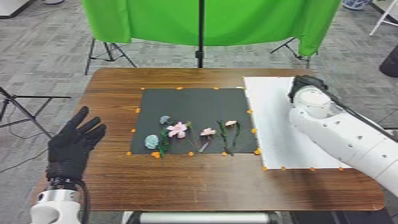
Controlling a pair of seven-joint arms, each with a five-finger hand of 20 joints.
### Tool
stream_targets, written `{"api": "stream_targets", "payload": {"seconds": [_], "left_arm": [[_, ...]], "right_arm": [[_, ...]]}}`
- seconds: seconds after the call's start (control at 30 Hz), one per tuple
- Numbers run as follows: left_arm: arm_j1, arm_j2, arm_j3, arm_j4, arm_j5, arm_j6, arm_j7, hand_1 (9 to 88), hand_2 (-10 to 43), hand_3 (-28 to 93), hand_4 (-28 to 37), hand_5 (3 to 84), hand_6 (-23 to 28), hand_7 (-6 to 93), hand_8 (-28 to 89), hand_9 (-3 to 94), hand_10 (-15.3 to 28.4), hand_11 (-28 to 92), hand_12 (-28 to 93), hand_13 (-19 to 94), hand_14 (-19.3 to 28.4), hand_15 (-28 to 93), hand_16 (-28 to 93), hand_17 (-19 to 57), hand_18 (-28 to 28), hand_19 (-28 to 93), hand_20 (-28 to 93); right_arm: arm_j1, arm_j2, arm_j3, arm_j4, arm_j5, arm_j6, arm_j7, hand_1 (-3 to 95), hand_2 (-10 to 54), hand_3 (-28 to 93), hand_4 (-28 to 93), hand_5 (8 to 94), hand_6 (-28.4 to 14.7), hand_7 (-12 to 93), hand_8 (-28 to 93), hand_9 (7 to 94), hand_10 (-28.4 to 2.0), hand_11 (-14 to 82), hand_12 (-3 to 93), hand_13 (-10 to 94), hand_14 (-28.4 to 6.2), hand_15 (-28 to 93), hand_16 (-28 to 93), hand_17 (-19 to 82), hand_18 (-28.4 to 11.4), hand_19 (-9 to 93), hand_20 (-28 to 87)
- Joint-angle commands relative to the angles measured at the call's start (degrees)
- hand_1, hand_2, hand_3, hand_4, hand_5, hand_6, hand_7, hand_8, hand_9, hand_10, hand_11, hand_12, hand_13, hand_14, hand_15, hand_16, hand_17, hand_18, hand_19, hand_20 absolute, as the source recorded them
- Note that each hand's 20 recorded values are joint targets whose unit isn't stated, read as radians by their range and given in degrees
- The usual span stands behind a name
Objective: Arrange flowers
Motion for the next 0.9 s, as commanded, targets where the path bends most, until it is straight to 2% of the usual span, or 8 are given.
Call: {"api": "stream_targets", "payload": {"seconds": [0.03, 0.23, 0.47, 0.6, 0.63, 0.73, 0.83, 0.9], "left_arm": [[0.5, -0.72, 0.33, 0.45, 0.53, -0.79, -0.89, 21.4, 7.0, 80, -28.3, 35.7, 7.7, 7.1, -8, 31.8, 19.6, 23, 10, 20, 27.1, 55, -11, -8.6, 28.4, 58, 0], [1.0, -0.87, -0.11, 0.26, 0.64, -0.76, -1.15, 21.5, 7.1, 80, -28.3, 35.7, 7.7, 7.1, -8, 31.8, 19.6, 23, 10, 20, 27.1, 55, -11, -8.6, 28.4, 58, 0], [1.5, -1.09, -0.70, -0.06, 0.71, -0.64, -1.23, 21.4, 7.1, 80, -28.3, 35.9, 7.8, 7.1, -8, 31.8, 19.6, 23, 10, 20, 27.2, 55, -11, -8.6, 28.4, 58, 0], [1.6, -1.12, -0.82, -0.12, 0.82, -0.95, -1.15, 21.4, 7.1, 80, -28.3, 35.8, 7.8, 7.0, -8, 31.8, 19.6, 23, 10, 20, 27.1, 55, -11, -8.6, 28.4, 58, 0], [1.6, -1.19, -0.95, -0.18, 0.96, -1.01, -1.51, 21.4, 7.1, 80, -28.3, 35.8, 7.8, 7.0, -8, 31.8, 19.6, 23, 10, 20, 27.1, 55, -11, -8.6, 28.4, 58, 0], [1.9, -0.94, -0.91, -0.22, 0.77, -0.87, -0.99, 21.4, 7.1, 80, -28.3, 35.8, 7.7, 7.0, -8, 31.8, 19.6, 23, 10, 20, 27.1, 55, -11, -8.6, 28.4, 58, 0], [3.1, -0.88, -1.26, -0.42, 0.52, -0.55, -0.32, 21.5, 7.1, 80, -28.3, 35.8, 7.7, 7.0, -8, 31.8, 19.6, 23, 10, 20, 27.2, 55, -11, -8.5, 28.4, 58, 0], [2.9, -0.90, -0.97, -0.18, 0.14, -0.51, 0.08, 21.5, 7.1, 80, -28.3, 35.8, 7.7, 7.0, -8, 31.8, 19.6, 23, 10, 20, 27.2, 55, -11, -8.6, 28.4, 58, 0]], "right_arm": [[-3.2, 2.3, -2.7, -0.6, -3.9, 6.7, -0.9, 62.6, -9.5, 60, -28, 84.4, 5.0, 24, -1, 93.3, -2.1, 11.2, 35.4, 76, 0.7, 63, 29, 32, -16.1, 88, 45], [-2.0, 3.5, -4.5, -2.3, -5.2, 13.9, -1.2, 61.5, -9.5, 64, -28, 85.8, 4.1, 23, 0, 93.7, -2.3, 12.7, 35.5, 77, 0.5, 63, 30, 34, -17.0, 88, 45], [-2.1, 6.1, -3.5, -10.2, -7.1, 19.3, -1.9, 60.3, -9.5, 67, -28, 86.4, 3.5, 22, 1, 93.7, -2.7, 13.4, 35.8, 77, 0.3, 63, 31, 34, -17.6, 88, 45], [-5.9, 9.0, -1.1, -19.0, -8.7, 18.0, -2.8, 59.8, -9.5, 68, -28, 86.9, 2.9, 22, 1, 93.7, -2.8, 13.9, 35.6, 77, 0.2, 63, 31, 34, -18.0, 89, 45], [-8.5, 9.6, 0.9, -21.7, -8.9, 16.8, -3.6, 59.7, -9.5, 68, -28, 86.9, 2.8, 21, 2, 93.7, -2.8, 13.9, 35.6, 77, 0.2, 63, 31, 34, -18.2, 89, 45], [-15.9, 10.2, 5.8, -29.2, -10.3, 15.4, -3.7, 59.3, -9.5, 69, -28, 87.0, 2.8, 21, 2, 93.7, -2.9, 14.0, 35.6, 77, 0.1, 63, 32, 34, -18.5, 89, 45], [-20.8, 8.3, 7.6, -32.9, -12.9, 14.0, -5.1, 58.8, -9.5, 70, -28, 86.7, 2.6, 21, 2, 93.7, -3.1, 13.9, 35.6, 77, -0.3, 63, 32, 34, -18.7, 89, 45], [-22.6, 7.4, 7.2, -34.4, -14.1, 14.1, -5.4, 58.5, -9.5, 70, -28, 86.6, 2.5, 21, 2, 93.7, -3.1, 13.6, 35.9, 77, -0.6, 64, 32, 34, -18.7, 89, 45]]}}
